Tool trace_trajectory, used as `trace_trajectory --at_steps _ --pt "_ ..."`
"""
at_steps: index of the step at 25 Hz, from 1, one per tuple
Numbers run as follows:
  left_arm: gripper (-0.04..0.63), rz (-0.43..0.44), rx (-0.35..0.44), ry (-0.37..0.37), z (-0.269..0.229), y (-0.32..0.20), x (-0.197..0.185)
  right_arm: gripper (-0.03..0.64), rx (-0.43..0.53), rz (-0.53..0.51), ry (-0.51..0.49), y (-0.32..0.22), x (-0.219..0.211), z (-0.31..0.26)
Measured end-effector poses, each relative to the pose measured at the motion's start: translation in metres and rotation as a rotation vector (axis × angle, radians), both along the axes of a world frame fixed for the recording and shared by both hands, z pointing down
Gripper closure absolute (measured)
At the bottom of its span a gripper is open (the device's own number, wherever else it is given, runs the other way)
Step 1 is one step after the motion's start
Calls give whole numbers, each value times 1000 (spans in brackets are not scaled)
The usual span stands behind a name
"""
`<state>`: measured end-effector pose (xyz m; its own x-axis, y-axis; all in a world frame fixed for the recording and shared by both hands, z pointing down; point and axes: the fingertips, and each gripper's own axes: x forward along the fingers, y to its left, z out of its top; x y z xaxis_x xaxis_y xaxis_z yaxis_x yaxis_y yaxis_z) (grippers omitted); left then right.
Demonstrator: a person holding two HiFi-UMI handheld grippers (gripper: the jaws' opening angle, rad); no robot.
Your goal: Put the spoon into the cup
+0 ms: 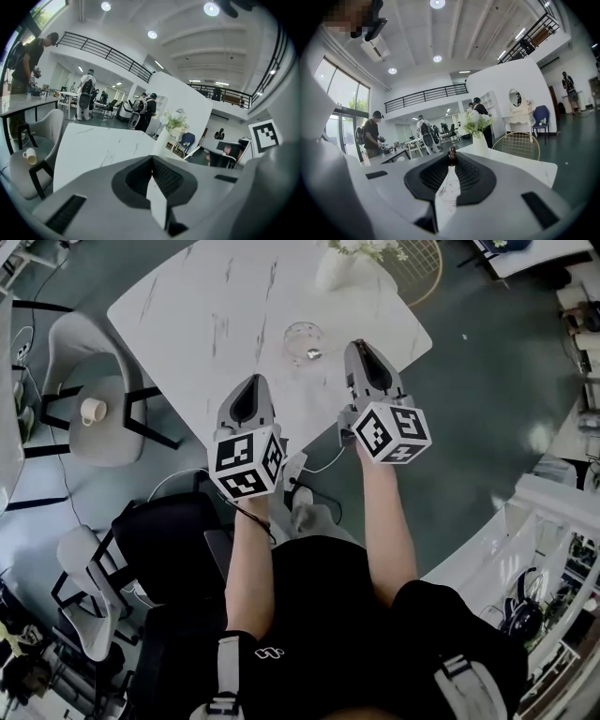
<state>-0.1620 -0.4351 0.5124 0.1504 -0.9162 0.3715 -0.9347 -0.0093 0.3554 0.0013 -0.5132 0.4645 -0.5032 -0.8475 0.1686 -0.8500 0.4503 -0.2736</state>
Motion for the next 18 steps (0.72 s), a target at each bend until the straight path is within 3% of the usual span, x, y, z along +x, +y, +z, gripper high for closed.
trace_trajectory --at_steps 18 --pt "580 29 -170 30 78 -28 -17 568 -131 -64 170 -43 -49 102"
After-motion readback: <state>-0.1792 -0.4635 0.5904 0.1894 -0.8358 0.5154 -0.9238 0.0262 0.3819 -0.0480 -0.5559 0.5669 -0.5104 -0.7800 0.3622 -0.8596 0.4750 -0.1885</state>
